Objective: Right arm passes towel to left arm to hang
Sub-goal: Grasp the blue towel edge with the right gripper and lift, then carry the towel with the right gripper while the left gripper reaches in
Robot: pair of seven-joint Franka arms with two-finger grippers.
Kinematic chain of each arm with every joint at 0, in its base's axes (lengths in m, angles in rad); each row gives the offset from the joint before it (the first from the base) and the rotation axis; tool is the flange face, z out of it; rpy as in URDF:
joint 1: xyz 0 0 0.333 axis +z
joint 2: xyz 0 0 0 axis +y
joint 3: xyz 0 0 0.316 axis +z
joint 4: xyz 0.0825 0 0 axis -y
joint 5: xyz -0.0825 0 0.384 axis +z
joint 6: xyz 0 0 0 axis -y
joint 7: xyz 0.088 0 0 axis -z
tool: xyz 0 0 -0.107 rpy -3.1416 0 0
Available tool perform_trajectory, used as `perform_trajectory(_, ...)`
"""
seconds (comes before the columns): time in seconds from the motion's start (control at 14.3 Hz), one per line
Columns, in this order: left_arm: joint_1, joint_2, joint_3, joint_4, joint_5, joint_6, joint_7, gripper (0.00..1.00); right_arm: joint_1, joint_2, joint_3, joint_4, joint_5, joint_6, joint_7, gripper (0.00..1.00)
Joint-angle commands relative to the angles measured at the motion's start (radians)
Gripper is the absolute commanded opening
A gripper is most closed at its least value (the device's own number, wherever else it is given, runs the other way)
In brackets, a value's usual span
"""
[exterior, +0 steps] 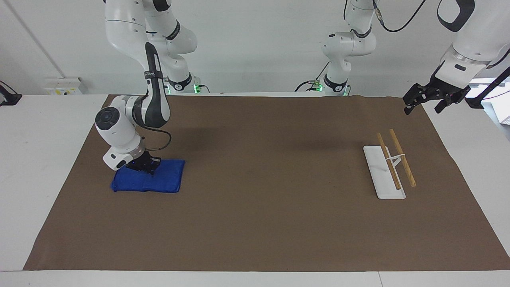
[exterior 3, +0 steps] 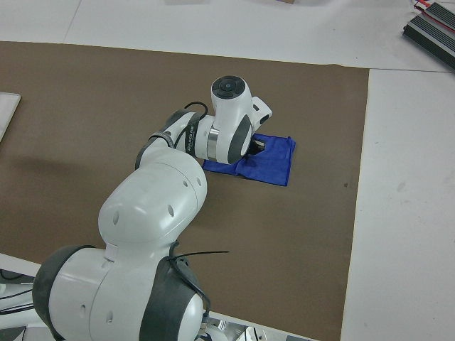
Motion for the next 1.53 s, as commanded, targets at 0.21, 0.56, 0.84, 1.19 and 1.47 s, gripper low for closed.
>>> perform_trajectory(0.21,0.007,-0.029,0.0,-0.033,-0.009,0.007,0.008,1.0,0.052,-0.01,0.017,0.312,0.148,-0.365,0.0,0.0)
perform_trajectory(0.56,0.007,-0.029,0.0,-0.033,-0.009,0.008,0.009,1.0,0.176,-0.021,0.018,0.387,0.407,-0.414,0.274,0.0)
perform_trajectory(0.84,0.007,-0.029,0.0,-0.033,-0.009,0.007,0.009,1.0,0.274,-0.019,0.017,0.403,0.666,-0.394,0.511,0.0)
perform_trajectory(1.19,0.007,-0.029,0.0,-0.033,-0.009,0.007,0.009,1.0,0.418,-0.019,0.017,0.383,0.923,-0.212,0.752,0.0)
perform_trajectory(1.47,0.006,-0.023,-0.001,-0.024,-0.012,0.036,0.001,1.0,0.562,-0.012,0.017,0.376,1.009,-0.01,0.894,0.0)
